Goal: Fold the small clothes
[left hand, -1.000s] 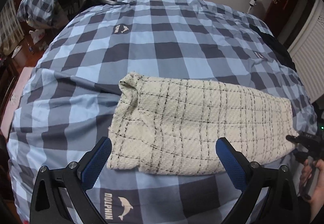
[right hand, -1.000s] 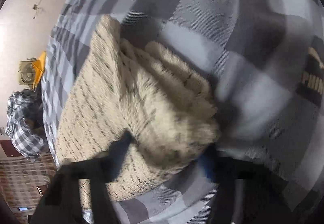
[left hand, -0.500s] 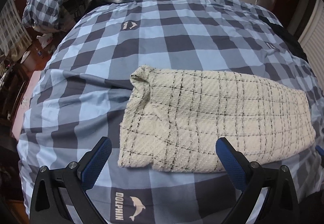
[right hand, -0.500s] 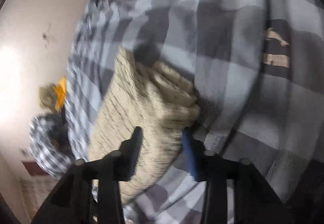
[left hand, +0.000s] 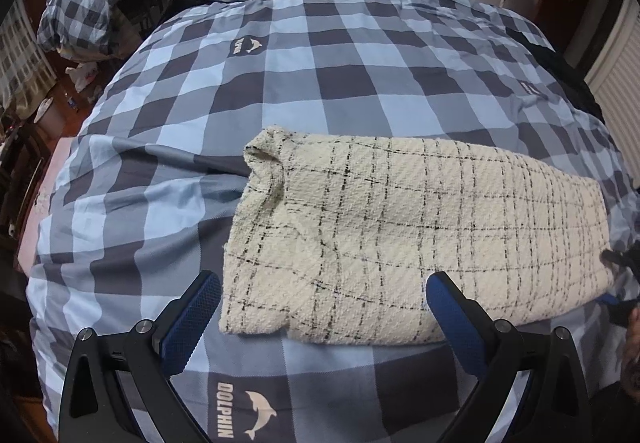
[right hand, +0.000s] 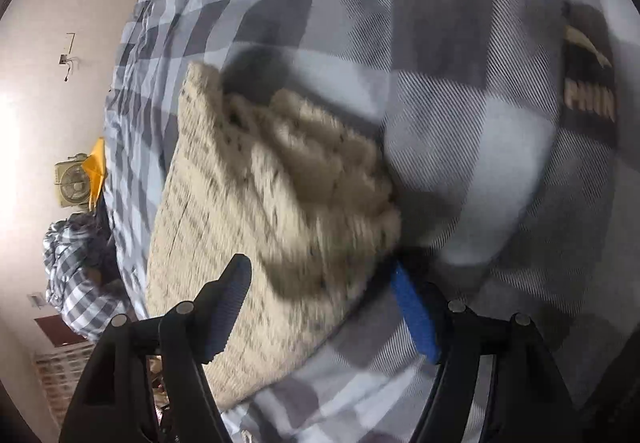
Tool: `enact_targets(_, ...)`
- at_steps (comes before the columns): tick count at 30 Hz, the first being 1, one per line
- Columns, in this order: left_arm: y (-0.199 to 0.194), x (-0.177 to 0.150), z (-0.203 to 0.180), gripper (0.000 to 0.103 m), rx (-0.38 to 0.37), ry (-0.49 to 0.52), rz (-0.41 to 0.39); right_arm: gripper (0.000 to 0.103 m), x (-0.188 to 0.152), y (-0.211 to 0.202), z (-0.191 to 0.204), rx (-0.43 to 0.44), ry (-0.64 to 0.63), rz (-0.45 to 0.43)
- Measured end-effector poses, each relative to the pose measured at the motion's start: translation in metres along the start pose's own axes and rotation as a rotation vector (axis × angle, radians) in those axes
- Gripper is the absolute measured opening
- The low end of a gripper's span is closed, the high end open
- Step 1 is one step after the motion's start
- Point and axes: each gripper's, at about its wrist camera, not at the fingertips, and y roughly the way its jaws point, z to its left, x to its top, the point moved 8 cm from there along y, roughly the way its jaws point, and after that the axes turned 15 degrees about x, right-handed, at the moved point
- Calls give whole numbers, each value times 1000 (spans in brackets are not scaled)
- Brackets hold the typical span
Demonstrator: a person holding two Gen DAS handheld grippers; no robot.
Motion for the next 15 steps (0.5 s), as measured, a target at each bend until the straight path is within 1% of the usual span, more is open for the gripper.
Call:
enact_targets(2, 2, 0, 0, 103, -4, -6, 6, 69, 6, 4, 4, 11, -10, -7)
enact_targets(3, 2, 0, 0, 103, -5, -9, 9, 69, 9, 7, 6, 3, -23, -15)
enact_targets(5, 3, 0, 2, 103, -5, -16, 15, 65, 9, 6, 8, -8, -53, -28)
enact_targets(7, 4, 0, 4, 103, -5, -22, 20, 50, 5, 3, 14, -34, -107, -28)
enact_targets(8, 5, 0, 4, 103, -6, -26, 21, 48, 3, 1, 16, -50, -130, -27)
enact_targets(11, 6, -1, 6, 103, -2, -30, 24, 47, -3, -10, 11, -72, -146, -21)
enact_targets(13, 6, -2, 7, 103, 9, -28, 24, 47, -7, -14, 7, -57, -120, -18)
enact_targets(15, 8, -3, 7, 103, 14, -25, 27, 47, -9, -18, 9, -23, -97, -23)
